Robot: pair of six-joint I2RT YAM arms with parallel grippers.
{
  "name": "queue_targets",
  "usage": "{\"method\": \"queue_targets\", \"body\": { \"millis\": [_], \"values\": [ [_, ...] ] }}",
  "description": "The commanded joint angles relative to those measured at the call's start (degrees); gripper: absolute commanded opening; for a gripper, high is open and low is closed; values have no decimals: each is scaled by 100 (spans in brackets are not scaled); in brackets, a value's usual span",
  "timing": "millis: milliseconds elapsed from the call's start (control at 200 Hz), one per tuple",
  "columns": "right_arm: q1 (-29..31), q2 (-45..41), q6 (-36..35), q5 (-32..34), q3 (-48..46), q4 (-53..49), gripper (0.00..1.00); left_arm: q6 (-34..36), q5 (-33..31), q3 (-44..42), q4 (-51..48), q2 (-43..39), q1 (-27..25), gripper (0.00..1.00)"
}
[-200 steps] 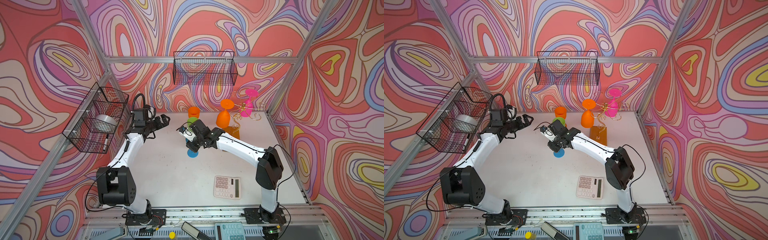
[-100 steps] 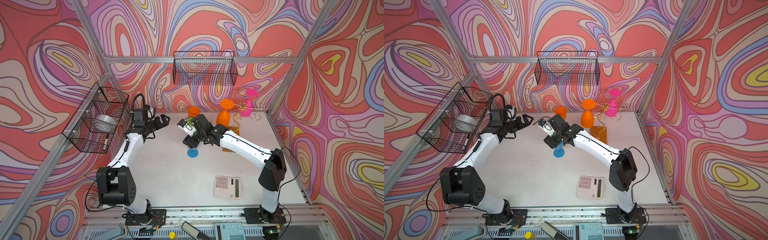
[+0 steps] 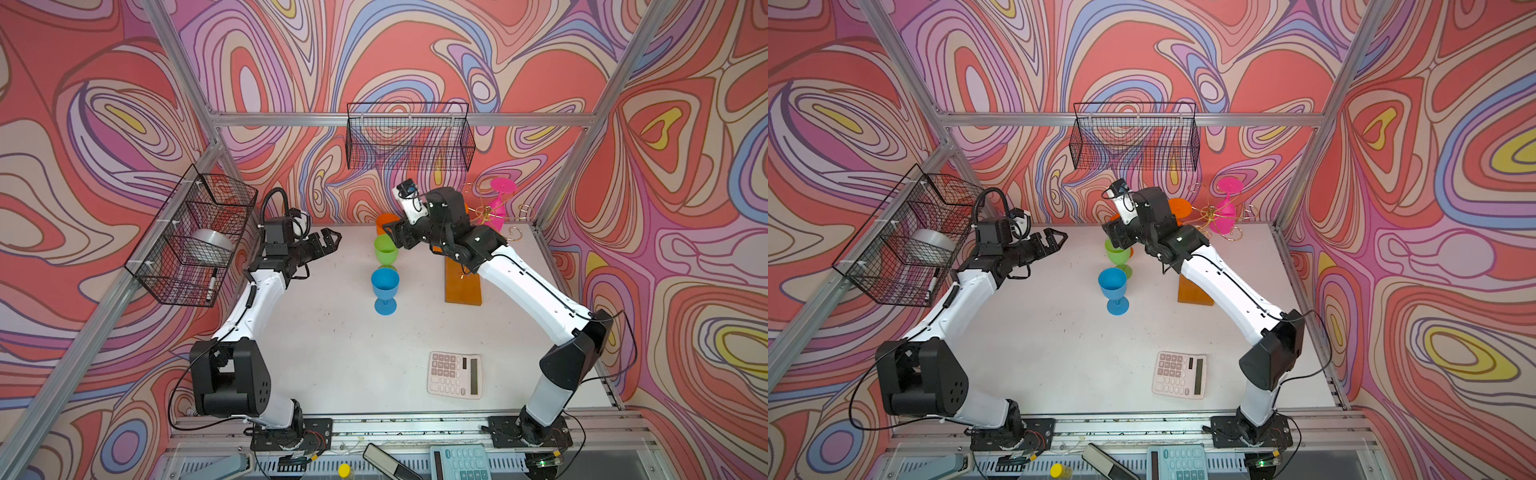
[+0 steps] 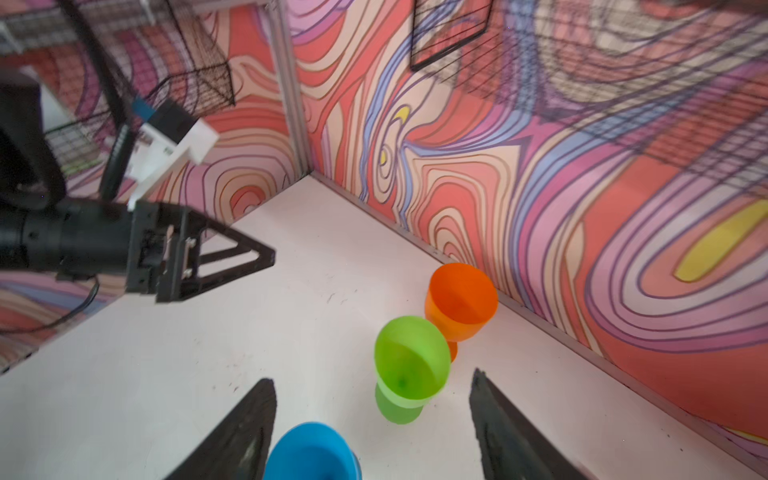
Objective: Take the wine glass off the wine glass rack
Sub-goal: 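Open the right gripper and raise it toward the pink glass on the rack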
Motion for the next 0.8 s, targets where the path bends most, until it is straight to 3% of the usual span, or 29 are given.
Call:
{"method": "queue_targets", "body": {
  "millis": [0, 245, 396, 591, 791],
  "values": [
    [-397, -387, 1053, -24, -93, 351, 75, 158, 448, -156, 512, -203, 32, 100],
    [-1058, -678, 2138, 75, 33, 80, 71, 136, 1005, -441, 1173, -309, 16, 100],
    [-1772, -781, 3130, -283, 115, -291, 67, 195, 1288, -541, 1449, -379, -25, 100],
    [-2357, -960, 3607, -136, 230, -648, 66, 307, 1540, -642, 1675, -462, -130, 100],
    [-3181, -896, 4315, -516, 542, -890, 62, 697, 1556, -786, 1726, -692, -354, 100]
  ]
}}
